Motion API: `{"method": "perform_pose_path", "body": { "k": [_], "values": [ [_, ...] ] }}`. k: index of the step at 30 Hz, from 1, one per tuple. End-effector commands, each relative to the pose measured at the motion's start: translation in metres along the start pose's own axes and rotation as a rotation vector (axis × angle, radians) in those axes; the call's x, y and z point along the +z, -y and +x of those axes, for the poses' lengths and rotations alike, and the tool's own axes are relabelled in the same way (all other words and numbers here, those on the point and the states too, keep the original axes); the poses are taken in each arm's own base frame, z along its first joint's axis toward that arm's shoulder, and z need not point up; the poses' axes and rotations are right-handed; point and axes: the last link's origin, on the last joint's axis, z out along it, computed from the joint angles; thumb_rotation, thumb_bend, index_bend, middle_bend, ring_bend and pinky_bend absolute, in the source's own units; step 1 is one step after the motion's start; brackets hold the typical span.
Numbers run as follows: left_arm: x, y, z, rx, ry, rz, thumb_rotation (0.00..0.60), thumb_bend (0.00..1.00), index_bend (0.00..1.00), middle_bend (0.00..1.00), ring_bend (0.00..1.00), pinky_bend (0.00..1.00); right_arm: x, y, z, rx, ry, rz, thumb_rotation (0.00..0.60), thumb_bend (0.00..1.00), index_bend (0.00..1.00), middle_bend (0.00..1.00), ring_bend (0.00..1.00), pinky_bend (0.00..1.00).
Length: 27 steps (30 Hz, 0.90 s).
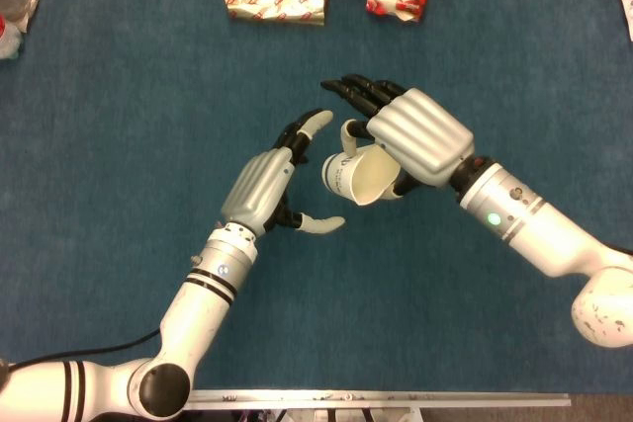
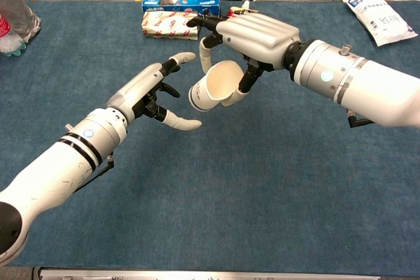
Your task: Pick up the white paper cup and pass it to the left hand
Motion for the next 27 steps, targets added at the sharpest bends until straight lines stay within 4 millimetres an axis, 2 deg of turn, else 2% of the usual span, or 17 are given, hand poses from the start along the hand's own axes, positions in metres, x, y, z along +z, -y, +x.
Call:
{"method": "perform_pose_path", "body": {
  "k": [1,10,22,27],
  "values": [
    [0.002,-0.002,-0.003,-0.003,0.005,-0.004,0.600,0.10,0.03,0.00,0.01,0.26,0.001,0.002,0.000,0.009,-0.016,0.011,0.600,0.00,0.54,0.06,0.00,0.20],
    [0.004,-0.002,-0.009,-0.011,0.012,0.004,0.600,0.10,0.03,0.00,0.01,0.26,0.001,0.005,-0.003,0.026,-0.038,0.039,0.600,0.00,0.54,0.06,0.00,0.20],
    [0.006,0.007,-0.008,-0.026,-0.034,0.038,0.600,0.10,0.18,0.00,0.03,0.26,0.000,0.006,-0.003,0.033,-0.036,0.049,0.600,0.00,0.54,0.06,0.00,0.20],
    [0.006,0.006,-0.008,-0.031,-0.034,0.035,0.600,0.10,0.19,0.00,0.03,0.26,0.000,0.005,-0.004,0.030,-0.031,0.045,0.600,0.00,0.54,0.06,0.00,0.20]
  ]
}}
